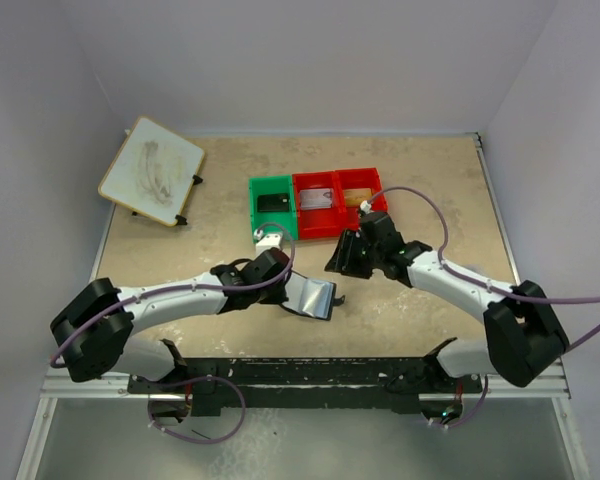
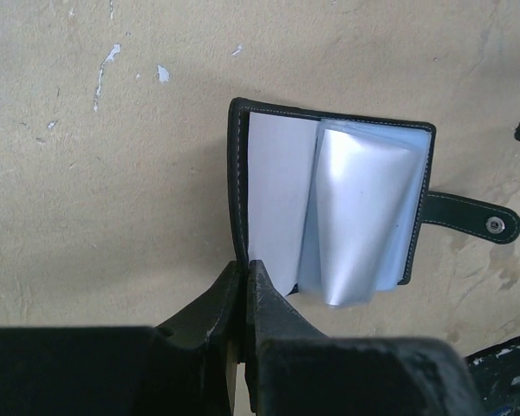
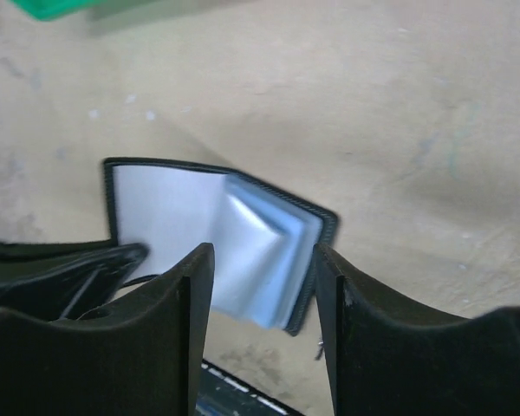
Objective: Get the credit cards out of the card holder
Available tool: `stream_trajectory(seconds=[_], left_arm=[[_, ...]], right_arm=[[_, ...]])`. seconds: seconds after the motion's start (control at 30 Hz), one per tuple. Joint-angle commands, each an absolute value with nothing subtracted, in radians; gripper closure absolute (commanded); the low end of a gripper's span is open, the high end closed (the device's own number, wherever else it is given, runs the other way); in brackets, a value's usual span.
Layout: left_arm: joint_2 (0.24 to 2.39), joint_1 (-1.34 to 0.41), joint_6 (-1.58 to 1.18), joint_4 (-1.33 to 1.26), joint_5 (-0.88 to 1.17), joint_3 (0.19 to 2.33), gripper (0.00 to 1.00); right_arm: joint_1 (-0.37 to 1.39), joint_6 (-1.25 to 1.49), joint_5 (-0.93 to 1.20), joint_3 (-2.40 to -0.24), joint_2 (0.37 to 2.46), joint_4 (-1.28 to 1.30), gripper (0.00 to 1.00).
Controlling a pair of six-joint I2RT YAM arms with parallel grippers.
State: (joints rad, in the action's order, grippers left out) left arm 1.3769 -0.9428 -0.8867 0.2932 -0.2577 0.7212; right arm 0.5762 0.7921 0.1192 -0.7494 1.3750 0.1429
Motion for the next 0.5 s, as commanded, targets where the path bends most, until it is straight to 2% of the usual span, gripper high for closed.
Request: stream_trajectory(seconds=[0.0,0.1,0.23,0.47], left_arm=[[1.322,-0.94,-0.913,0.254,-0.274,0.717,1.0],[1.315,-0.94,-0.914,0.25,-0.274,0.715,1.0],[1.328,-0.94,-0.911,0.249,-0.264,0.715,1.0],[1.327,-0.94,-0.925,0.254,-0.262,0.698,0.98]], right_arm=[[0.574,0.81,0.276,-0.758,1.308,-0.016,0.48],[0.575,0.866,0.38,-0.709,1.333,-0.143,0.49],[0.577,0.905,0.409,-0.659,1.369,-0.19,0.49],[0.597,0.883,0.43,-0.653,1.447,-0.149,0.5]])
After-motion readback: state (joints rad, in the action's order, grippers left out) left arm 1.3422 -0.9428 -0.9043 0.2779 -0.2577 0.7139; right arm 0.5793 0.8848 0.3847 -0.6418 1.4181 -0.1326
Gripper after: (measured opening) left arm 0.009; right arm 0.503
